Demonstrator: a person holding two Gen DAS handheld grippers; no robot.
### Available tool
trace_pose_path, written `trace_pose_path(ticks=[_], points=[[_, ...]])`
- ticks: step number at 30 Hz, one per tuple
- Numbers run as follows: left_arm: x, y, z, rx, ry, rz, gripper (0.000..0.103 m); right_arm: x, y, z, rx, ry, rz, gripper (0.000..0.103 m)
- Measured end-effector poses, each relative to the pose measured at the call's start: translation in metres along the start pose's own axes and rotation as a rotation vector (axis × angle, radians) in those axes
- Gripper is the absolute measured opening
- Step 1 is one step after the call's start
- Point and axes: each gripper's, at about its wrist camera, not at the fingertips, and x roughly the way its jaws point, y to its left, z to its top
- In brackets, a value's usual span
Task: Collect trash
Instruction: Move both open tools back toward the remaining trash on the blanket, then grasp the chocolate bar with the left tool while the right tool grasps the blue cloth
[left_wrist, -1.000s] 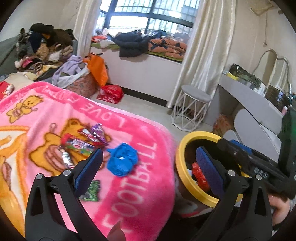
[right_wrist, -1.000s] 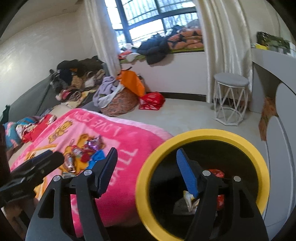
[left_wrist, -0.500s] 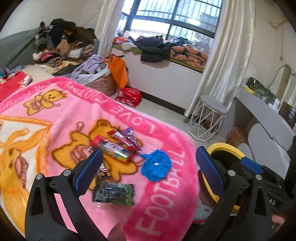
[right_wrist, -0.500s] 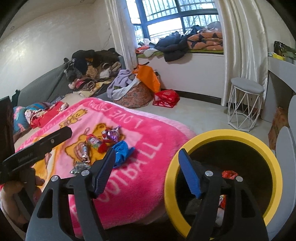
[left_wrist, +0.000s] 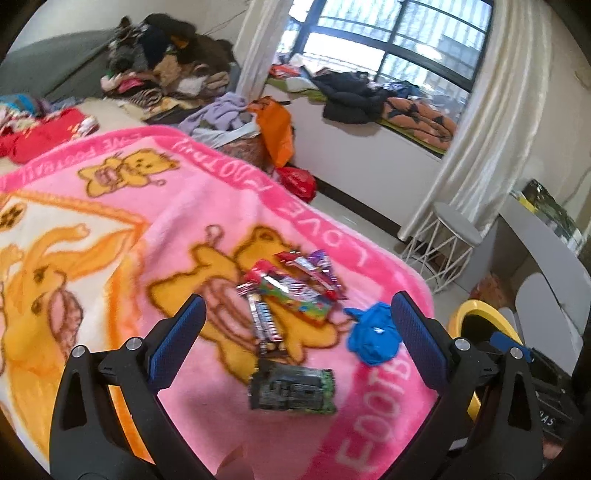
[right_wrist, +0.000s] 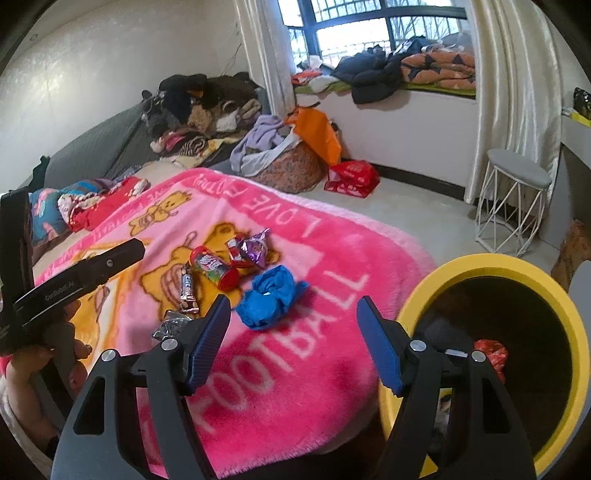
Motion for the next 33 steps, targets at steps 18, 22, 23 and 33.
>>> trace_pose_path(ticks=[18,22,23,33], points=[[0.051,0.039,-0.010,-0.127,0.164,-0.006,0.051,0.079,0.009,0.001,0.085,0.182,0.054,0.059],[0.063,0.038,-0.013,-0.133,0.201,-0.016,0.047,0.092,0.006,0.003,0.134,0.207,0.072,0.051],[0.065,0.038,-0.014,-0.132,0.210,-0.017,0.046,0.096,0.006,0.004,0.142,0.213,0.077,0.046],[0.087,0.033,-0.021,-0.118,0.263,-0.005,0.029,0.097,0.001,-0.001,0.174,0.232,0.136,0.010]])
